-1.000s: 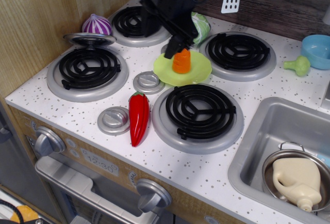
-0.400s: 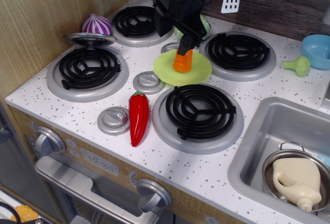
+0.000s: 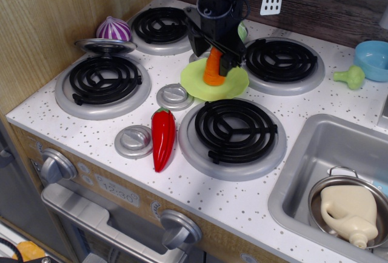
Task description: Take carrot off plate
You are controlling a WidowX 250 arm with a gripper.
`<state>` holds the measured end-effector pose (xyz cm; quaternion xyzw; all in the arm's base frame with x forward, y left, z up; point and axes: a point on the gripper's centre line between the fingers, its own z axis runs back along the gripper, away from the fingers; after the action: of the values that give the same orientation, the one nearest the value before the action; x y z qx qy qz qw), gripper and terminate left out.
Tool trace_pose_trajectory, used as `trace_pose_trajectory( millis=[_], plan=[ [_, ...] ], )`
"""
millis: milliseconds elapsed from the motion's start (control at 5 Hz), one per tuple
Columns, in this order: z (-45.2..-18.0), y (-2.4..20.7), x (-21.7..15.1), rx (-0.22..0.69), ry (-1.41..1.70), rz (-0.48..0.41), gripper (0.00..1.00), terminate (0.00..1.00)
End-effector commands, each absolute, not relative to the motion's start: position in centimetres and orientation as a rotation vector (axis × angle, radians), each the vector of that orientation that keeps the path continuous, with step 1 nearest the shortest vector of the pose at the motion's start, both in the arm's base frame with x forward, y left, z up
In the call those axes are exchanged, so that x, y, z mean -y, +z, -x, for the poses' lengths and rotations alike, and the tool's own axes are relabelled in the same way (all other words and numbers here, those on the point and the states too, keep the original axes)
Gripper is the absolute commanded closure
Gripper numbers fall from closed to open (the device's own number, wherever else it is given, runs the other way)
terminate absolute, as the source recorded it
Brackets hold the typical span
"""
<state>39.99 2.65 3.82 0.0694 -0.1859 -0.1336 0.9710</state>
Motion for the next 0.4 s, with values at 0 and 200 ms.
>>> trace_pose_trajectory(
  millis=[0, 200],
  plan=[
    [-40.63, 4.62, -3.17, 0.42, -0.261, -0.108, 1.0, 0.0],
    [-40.57, 5.39, -3.55, 0.393, -0.263, -0.119, 1.0, 0.0]
  ],
)
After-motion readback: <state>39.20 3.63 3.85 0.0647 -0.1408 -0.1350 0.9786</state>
